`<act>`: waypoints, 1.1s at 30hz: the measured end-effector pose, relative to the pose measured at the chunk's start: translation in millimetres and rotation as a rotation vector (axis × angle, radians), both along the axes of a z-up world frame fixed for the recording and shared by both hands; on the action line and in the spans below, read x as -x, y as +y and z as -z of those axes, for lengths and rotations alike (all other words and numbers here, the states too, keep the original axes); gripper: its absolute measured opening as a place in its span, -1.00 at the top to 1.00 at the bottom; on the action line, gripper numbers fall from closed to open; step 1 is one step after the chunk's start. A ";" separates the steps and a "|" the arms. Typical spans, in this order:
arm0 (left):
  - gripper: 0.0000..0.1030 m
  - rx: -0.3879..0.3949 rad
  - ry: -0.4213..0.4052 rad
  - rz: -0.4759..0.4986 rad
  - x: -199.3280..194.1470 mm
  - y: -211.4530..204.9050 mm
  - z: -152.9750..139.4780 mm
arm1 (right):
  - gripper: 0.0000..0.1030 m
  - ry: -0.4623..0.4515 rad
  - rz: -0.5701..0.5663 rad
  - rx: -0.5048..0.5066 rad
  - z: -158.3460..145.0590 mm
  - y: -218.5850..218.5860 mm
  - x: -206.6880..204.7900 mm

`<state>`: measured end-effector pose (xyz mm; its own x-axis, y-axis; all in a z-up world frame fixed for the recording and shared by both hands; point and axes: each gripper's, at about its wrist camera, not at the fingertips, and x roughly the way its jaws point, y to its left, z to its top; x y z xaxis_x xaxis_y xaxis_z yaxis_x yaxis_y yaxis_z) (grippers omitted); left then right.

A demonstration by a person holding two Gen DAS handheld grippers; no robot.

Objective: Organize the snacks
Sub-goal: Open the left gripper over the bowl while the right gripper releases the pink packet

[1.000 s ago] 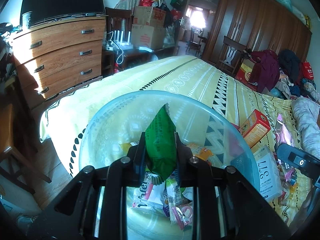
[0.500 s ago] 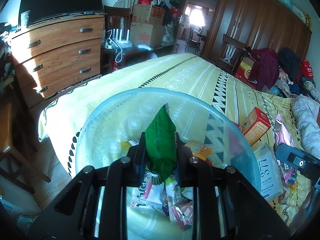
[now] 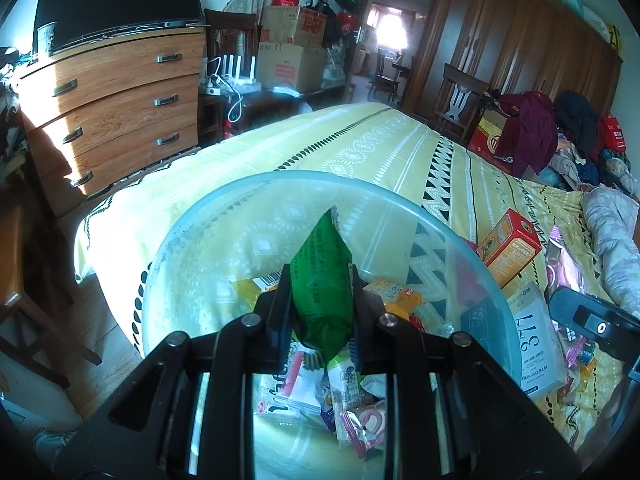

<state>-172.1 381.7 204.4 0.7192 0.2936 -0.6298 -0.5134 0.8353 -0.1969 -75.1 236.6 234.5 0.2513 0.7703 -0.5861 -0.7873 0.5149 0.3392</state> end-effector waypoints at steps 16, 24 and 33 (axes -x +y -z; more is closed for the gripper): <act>0.44 0.016 0.034 0.006 -4.4 1.6 8.3 | -0.03 0.003 -0.003 -0.004 12.2 -0.4 10.2; -0.53 -0.016 0.037 -0.012 -5.4 -3.5 5.2 | -0.23 -0.012 0.004 -0.014 6.1 -7.4 16.2; -0.53 -0.024 -0.063 0.117 -16.3 -56.1 -23.8 | -0.22 -0.113 0.204 0.011 26.0 -148.1 10.6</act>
